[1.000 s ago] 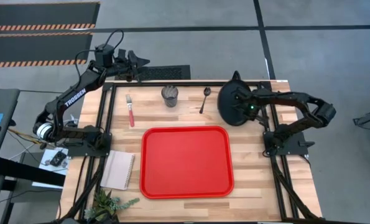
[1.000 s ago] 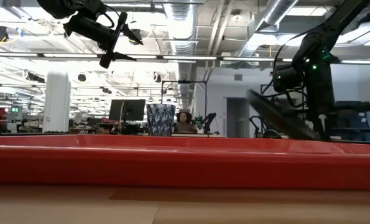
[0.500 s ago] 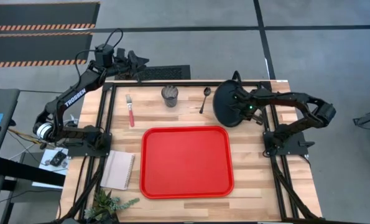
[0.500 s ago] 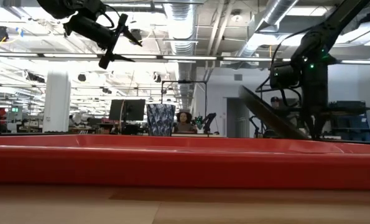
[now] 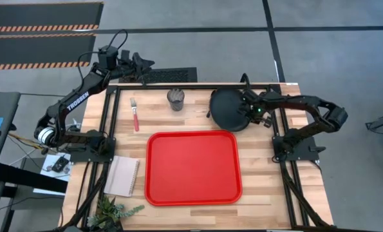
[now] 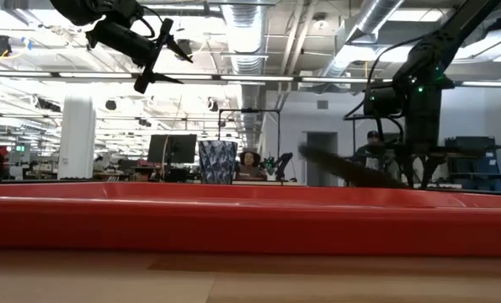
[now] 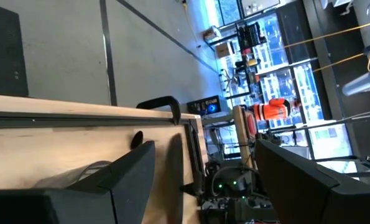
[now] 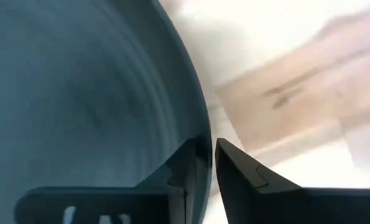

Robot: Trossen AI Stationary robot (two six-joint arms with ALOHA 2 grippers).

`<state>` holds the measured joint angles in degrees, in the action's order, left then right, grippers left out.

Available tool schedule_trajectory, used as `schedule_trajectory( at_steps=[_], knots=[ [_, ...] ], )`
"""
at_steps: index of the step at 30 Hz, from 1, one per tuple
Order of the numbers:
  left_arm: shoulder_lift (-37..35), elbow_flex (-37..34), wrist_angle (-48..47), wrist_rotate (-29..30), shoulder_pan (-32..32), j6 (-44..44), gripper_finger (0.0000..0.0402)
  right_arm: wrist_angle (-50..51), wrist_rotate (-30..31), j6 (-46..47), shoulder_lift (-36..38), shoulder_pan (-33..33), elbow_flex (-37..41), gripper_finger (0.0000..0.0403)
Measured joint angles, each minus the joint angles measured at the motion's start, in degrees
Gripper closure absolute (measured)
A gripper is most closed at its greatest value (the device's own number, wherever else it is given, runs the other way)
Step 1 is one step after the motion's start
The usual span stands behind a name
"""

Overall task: Pick and place plate/cup/fork/spoon on tray
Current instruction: Put the black plate on the orange serving tray

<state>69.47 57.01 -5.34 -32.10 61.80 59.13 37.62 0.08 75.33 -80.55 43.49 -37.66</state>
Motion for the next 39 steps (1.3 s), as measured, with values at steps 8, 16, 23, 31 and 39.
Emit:
schedule_trajectory(
  at_steps=[8, 16, 23, 31, 39],
  knots=[
    [0.0, 0.0, -0.31, 0.04, 0.0, -1.49, 0.014, -3.78, 0.31, -2.96, 0.0, 0.97, 0.01, 0.0299],
    [0.0, 0.02, -1.26, 0.55, 0.0, -1.54, 0.014, -6.29, 1.38, -5.04, -1.57, 0.97, 0.03, 0.0291],
    [0.0, 0.02, -1.73, 1.31, 0.0, -1.55, 0.014, -9.45, 1.63, -4.84, -4.31, 0.38, 0.39, 0.0332],
    [0.0, 0.02, -1.64, 1.89, -0.57, -1.86, 0.014, -11.93, 2.42, -4.23, -1.62, 1.17, 0.57, 0.0391],
    [0.0, 0.02, -1.55, 2.52, -2.4, -2.62, 0.0146, -12.77, 5.62, -3.6, 4.53, 2.08, 0.69, 0.0398]
  ],
)
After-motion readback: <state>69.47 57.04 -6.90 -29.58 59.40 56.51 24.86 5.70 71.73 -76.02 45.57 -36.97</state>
